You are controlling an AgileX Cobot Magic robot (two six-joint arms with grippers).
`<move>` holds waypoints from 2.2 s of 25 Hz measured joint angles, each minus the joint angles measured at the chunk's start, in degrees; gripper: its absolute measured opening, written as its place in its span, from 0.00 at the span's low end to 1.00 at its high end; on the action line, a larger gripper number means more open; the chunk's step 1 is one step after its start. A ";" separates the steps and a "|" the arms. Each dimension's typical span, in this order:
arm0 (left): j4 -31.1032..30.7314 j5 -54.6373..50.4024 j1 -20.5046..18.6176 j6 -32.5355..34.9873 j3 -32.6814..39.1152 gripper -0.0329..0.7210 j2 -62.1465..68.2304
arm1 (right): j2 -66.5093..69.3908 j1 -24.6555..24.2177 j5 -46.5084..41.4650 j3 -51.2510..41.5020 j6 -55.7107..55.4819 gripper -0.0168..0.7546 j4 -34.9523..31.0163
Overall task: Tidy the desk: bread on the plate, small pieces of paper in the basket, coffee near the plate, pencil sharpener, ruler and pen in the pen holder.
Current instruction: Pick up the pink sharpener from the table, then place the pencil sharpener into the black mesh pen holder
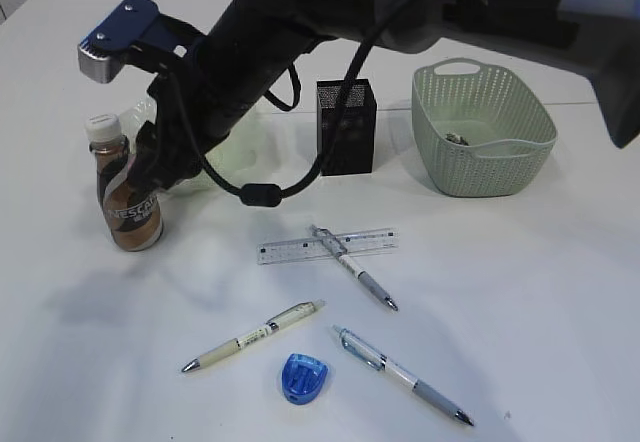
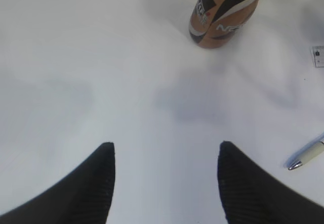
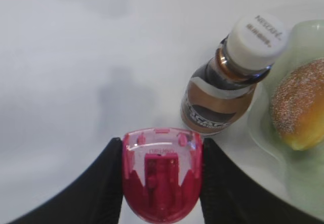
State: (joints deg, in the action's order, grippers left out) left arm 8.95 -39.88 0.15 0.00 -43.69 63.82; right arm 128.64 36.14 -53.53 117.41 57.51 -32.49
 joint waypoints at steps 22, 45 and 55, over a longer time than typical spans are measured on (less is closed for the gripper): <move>0.00 -0.51 0.00 0.00 0.00 0.63 0.00 | -3.97 -12.76 1.19 2.73 -7.81 0.46 -4.57; 0.00 -0.86 0.00 0.00 0.00 0.63 0.00 | -0.45 -20.97 16.50 2.75 -7.93 0.46 -5.78; 0.00 -0.88 0.00 0.00 0.00 0.63 0.00 | 3.53 -21.17 18.06 2.75 -7.93 0.46 -3.04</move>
State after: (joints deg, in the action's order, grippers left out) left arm 8.95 -40.76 0.15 0.00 -43.69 63.82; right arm 132.17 14.97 -35.47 120.16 49.58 -35.53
